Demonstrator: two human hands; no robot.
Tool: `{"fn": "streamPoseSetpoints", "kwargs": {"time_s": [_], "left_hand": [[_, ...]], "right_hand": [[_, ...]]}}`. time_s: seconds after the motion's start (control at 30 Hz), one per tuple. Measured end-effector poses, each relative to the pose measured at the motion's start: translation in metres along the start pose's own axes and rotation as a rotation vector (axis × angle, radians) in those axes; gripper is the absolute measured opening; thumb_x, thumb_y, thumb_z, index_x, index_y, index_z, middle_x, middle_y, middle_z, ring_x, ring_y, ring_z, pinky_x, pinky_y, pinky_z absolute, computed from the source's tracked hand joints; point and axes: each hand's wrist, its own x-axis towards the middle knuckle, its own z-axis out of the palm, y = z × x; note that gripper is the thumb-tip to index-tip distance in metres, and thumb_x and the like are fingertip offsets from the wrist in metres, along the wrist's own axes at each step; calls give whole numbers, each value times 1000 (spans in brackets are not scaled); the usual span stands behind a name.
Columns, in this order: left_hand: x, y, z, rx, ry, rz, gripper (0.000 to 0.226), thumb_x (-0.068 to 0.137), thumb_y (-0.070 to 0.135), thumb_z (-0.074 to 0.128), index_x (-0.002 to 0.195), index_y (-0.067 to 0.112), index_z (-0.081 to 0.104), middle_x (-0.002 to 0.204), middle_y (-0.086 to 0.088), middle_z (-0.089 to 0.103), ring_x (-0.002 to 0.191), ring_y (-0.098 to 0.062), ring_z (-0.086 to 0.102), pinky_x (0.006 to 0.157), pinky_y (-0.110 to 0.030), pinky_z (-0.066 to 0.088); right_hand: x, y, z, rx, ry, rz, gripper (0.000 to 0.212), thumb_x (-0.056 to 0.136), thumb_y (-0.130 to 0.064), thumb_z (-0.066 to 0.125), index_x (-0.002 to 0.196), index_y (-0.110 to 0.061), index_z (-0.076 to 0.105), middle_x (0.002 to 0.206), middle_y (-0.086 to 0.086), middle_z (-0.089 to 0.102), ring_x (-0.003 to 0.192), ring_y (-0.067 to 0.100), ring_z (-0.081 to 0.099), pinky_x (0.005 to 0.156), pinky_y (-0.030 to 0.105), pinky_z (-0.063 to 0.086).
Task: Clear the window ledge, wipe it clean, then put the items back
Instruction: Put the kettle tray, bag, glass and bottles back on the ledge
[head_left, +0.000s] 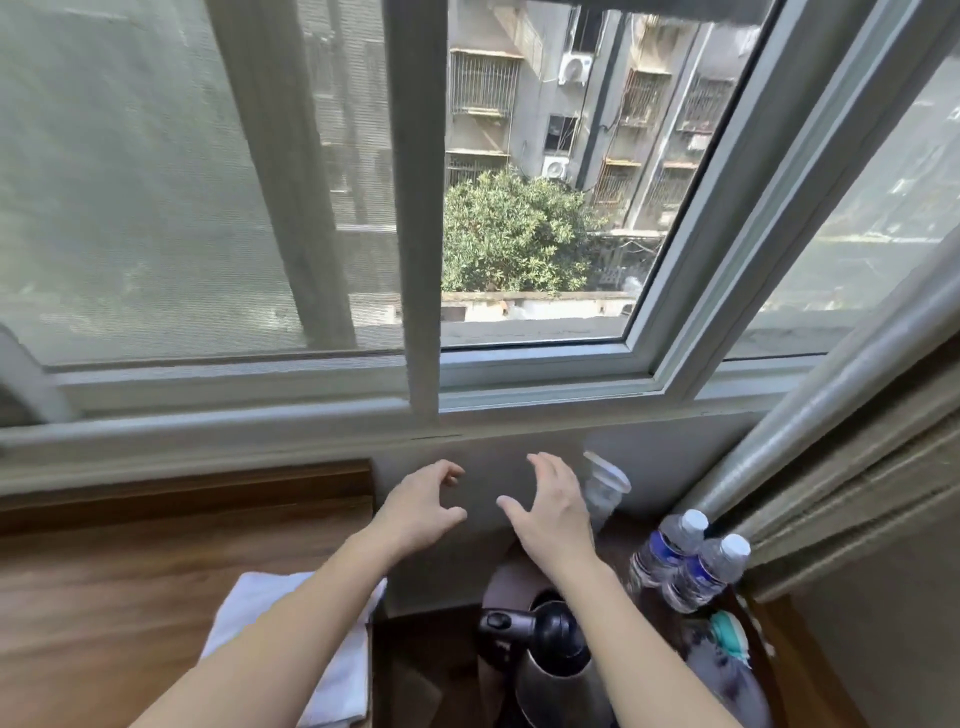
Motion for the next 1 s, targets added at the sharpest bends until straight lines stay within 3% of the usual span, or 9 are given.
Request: {"fn": "streamPoseSetpoints", "kwargs": {"time_s": [0.17, 0.3, 0.47, 0.77, 0.83, 0.9, 1.0], "left_hand": [[-53, -59, -46, 95, -27, -47, 51, 81, 29, 68, 130, 26, 54, 125, 9, 61, 114, -9, 56, 88, -21, 42], [-91, -113, -79, 148, -54, -89, 52, 80, 30, 65, 131, 25, 53, 129, 9, 59, 121, -10, 53, 95, -24, 43], [-119, -163, -101, 171, -128, -156, 63, 80, 32, 63, 140, 25, 46, 141, 9, 51, 130, -12, 47, 103, -25, 39], [-124, -193, -96, 195, -161, -149, 65, 86, 38, 62, 142, 14, 43, 141, -7, 47, 133, -26, 40, 107, -30, 33], [-124, -194, -95, 173, -136, -154, 56, 85, 37, 65, 133, 11, 51, 130, -8, 50, 126, -27, 46, 98, -29, 37], [-128, -192, -95, 152, -128, -163, 40, 83, 34, 66, 115, 13, 58, 113, -4, 48, 106, -22, 52, 80, -28, 39], [-133, -189, -99, 40, -100, -212, 25, 78, 32, 67, 97, 24, 54, 101, 3, 53, 87, -15, 52, 63, -28, 38]], "right_hand": [[-39, -66, 39, -9, -124, -139, 73, 89, -42, 69, 148, -11, 39, 151, 2, 40, 144, 15, 30, 117, 22, 21], [-64, -107, 78, -33, -276, -168, 76, 90, -44, 68, 151, -13, 36, 154, -1, 35, 145, 12, 27, 117, 21, 19], [-83, -133, 115, -86, -401, -81, 75, 84, -47, 69, 146, -16, 41, 145, -4, 42, 139, 15, 36, 111, 25, 32], [-87, -147, 140, -203, -462, 55, 62, 98, -45, 51, 149, -14, 36, 149, 4, 41, 136, 25, 36, 108, 34, 33], [-85, -148, 140, -231, -462, 82, 56, 99, -42, 49, 147, -14, 39, 143, 8, 46, 132, 28, 39, 106, 35, 37], [-85, -147, 139, -263, -478, 91, 50, 97, -40, 50, 141, -16, 47, 135, 9, 50, 127, 29, 41, 102, 37, 42], [-80, -152, 132, -287, -496, 61, 26, 89, -37, 57, 108, -19, 57, 118, 6, 57, 114, 26, 48, 90, 36, 45]]}}
